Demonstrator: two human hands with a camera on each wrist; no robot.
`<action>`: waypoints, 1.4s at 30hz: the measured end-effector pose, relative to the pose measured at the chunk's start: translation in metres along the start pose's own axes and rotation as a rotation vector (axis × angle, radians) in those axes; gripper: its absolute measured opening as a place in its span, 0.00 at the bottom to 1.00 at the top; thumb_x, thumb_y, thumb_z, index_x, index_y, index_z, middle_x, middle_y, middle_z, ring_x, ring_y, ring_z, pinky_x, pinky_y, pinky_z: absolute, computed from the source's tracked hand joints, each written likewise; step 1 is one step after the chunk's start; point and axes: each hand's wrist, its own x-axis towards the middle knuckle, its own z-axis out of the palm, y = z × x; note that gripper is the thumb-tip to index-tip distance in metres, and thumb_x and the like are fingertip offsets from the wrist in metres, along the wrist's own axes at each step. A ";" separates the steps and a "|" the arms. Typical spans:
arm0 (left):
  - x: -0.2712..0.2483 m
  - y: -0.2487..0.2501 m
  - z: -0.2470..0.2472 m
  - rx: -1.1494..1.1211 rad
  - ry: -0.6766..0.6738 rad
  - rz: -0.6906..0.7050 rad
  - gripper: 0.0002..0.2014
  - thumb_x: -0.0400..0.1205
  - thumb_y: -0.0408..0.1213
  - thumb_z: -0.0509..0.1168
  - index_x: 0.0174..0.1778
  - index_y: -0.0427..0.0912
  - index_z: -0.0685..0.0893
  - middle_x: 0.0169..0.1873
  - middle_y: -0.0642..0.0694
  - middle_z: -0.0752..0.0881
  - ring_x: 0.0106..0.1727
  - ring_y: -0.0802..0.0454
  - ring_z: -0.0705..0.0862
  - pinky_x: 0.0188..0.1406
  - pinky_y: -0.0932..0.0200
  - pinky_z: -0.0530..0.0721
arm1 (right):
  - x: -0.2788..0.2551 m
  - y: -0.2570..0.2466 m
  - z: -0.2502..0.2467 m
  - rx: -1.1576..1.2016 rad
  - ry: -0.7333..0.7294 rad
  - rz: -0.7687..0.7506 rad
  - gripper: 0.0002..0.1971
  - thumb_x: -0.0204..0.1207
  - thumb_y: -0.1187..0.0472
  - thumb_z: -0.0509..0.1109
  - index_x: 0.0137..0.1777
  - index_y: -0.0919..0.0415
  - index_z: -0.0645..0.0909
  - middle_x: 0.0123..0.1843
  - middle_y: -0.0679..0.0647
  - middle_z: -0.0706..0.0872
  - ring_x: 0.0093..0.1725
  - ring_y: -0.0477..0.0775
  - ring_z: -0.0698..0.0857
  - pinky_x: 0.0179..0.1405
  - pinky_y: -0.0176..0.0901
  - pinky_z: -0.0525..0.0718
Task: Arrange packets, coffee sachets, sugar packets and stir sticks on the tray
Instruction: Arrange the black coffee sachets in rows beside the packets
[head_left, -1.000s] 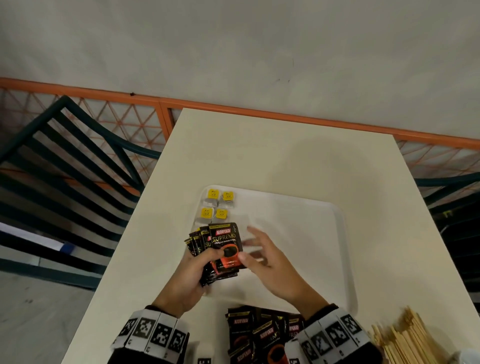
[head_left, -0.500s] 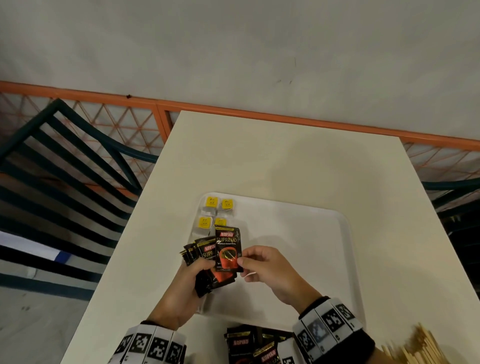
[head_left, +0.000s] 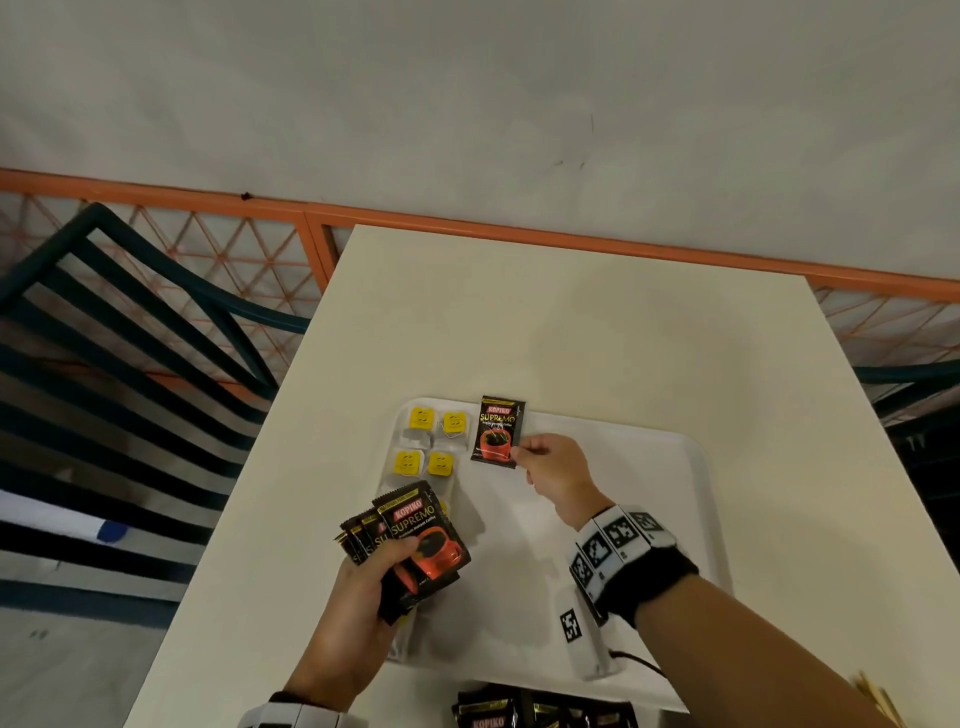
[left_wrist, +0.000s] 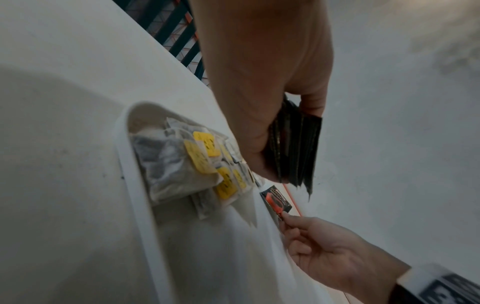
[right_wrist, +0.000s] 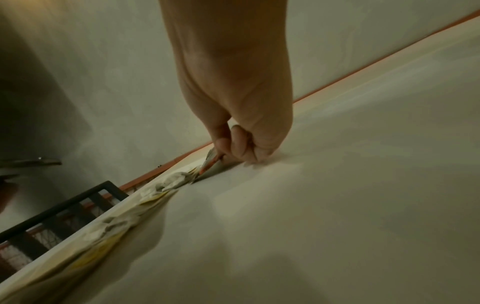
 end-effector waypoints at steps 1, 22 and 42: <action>0.000 -0.001 0.000 -0.003 -0.002 0.002 0.17 0.75 0.29 0.63 0.60 0.41 0.80 0.45 0.39 0.91 0.46 0.44 0.89 0.40 0.55 0.86 | 0.003 0.000 0.002 -0.011 0.026 -0.007 0.06 0.75 0.65 0.70 0.49 0.65 0.84 0.33 0.54 0.83 0.28 0.48 0.77 0.28 0.36 0.76; -0.003 0.003 0.011 0.015 -0.036 0.005 0.22 0.68 0.34 0.66 0.60 0.40 0.81 0.49 0.35 0.90 0.48 0.41 0.89 0.36 0.56 0.89 | -0.007 -0.004 0.012 -0.152 0.173 -0.205 0.09 0.77 0.61 0.68 0.53 0.65 0.78 0.35 0.47 0.78 0.38 0.48 0.79 0.40 0.32 0.79; 0.003 0.013 0.011 -0.154 0.050 -0.057 0.08 0.80 0.31 0.57 0.45 0.38 0.82 0.29 0.42 0.90 0.27 0.51 0.87 0.38 0.54 0.76 | -0.046 0.007 -0.022 0.290 -0.362 -0.103 0.04 0.77 0.65 0.68 0.48 0.59 0.84 0.38 0.50 0.85 0.37 0.45 0.82 0.37 0.33 0.79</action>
